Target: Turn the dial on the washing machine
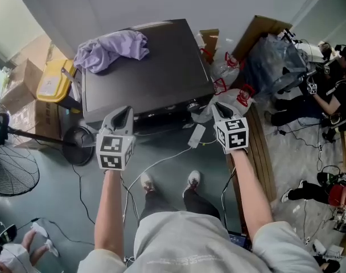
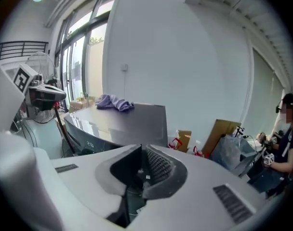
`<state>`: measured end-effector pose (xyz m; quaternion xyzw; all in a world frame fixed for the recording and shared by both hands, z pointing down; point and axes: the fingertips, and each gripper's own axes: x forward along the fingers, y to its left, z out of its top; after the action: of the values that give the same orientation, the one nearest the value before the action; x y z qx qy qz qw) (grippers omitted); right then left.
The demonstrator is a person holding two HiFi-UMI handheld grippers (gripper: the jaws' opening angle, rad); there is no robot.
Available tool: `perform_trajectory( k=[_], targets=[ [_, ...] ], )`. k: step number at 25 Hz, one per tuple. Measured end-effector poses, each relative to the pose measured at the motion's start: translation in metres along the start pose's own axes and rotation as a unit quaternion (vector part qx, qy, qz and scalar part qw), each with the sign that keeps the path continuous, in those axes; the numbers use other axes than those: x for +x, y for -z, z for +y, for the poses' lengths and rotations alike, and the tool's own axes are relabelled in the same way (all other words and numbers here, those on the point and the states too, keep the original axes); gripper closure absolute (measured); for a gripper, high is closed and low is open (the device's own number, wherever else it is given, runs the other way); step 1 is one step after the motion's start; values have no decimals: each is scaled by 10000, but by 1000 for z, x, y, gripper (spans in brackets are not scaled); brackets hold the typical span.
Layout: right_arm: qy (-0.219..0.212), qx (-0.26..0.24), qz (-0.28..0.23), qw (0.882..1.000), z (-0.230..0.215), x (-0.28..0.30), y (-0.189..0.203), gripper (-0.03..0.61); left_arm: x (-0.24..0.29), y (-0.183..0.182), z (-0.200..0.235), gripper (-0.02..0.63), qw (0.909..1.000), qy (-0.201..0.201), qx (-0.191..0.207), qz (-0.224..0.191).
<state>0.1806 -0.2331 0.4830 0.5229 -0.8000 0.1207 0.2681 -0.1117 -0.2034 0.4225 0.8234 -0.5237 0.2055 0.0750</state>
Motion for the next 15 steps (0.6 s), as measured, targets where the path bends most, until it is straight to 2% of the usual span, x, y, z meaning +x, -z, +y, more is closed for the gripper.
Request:
perform_trajectory(
  k=[4,8,12,15],
  targets=[
    [-81,-329,-506,9981,0,-35,-53,551,-7,-38,10,598,9994,-7,201,-286],
    [-193,-609,-1225,9904,9,-64,-119,561,-15,-81,20,598,9972,-31,362,-655],
    [-122,-865,-1895,9780,16,-94,-179,564,-30,-135,27,598,9905,-49,731,-1167],
    [-37,-1041,-2205,9698,22,-118,-206,564,-50,-164,25,598,9844,-60,939,-1489]
  ],
)
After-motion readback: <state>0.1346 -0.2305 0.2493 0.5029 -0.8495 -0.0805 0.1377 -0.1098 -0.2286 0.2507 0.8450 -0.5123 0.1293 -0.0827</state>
